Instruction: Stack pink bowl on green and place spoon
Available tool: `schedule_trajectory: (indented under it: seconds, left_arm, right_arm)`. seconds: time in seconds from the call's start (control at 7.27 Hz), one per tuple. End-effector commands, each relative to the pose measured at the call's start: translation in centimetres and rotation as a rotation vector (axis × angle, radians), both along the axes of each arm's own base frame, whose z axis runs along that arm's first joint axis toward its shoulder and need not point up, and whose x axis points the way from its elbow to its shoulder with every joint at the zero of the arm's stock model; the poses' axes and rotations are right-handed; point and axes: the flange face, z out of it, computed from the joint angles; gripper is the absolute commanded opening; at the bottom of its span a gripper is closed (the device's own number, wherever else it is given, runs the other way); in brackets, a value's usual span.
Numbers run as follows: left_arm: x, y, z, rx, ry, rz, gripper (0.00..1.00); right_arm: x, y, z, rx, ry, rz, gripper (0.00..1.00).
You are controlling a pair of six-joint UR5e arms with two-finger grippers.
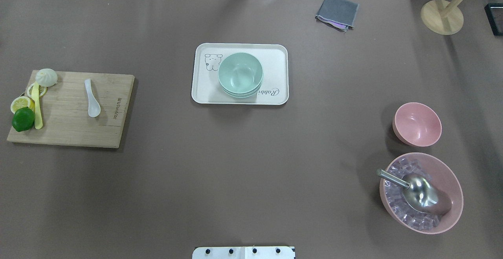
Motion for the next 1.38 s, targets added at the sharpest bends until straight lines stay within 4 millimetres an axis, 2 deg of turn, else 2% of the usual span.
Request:
schedule_trajectory:
  seconds: [0.0, 0.14, 0.28, 0.55, 1.24]
  left_arm:
    - [-0.1, 0.3, 1.2, -0.017, -0.012, 0.004, 0.98]
    - [-0.2, 0.5, 1.6, -0.026, -0.012, 0.003, 0.98]
    - [-0.2, 2.0, 3.6, -0.062, -0.018, 0.006, 0.98]
    - [-0.6, 4.2, 4.7, -0.029, -0.005, 0.006, 0.98]
    - [-0.4, 4.6, 4.8, -0.007, 0.001, 0.008, 0.98]
  right_arm:
    - [0.5, 0.6, -0.4, 0.001, -0.002, 0.010, 1.00]
    - [0.5, 0.2, -0.7, 0.004, 0.005, 0.012, 1.00]
    - [0.0, 0.2, -0.5, -0.004, 0.014, 0.005, 1.00]
    - [-0.8, -1.0, -2.3, -0.038, 0.026, -0.007, 1.00]
    - [-1.4, 0.3, -2.4, -0.048, -0.058, -0.037, 1.00]
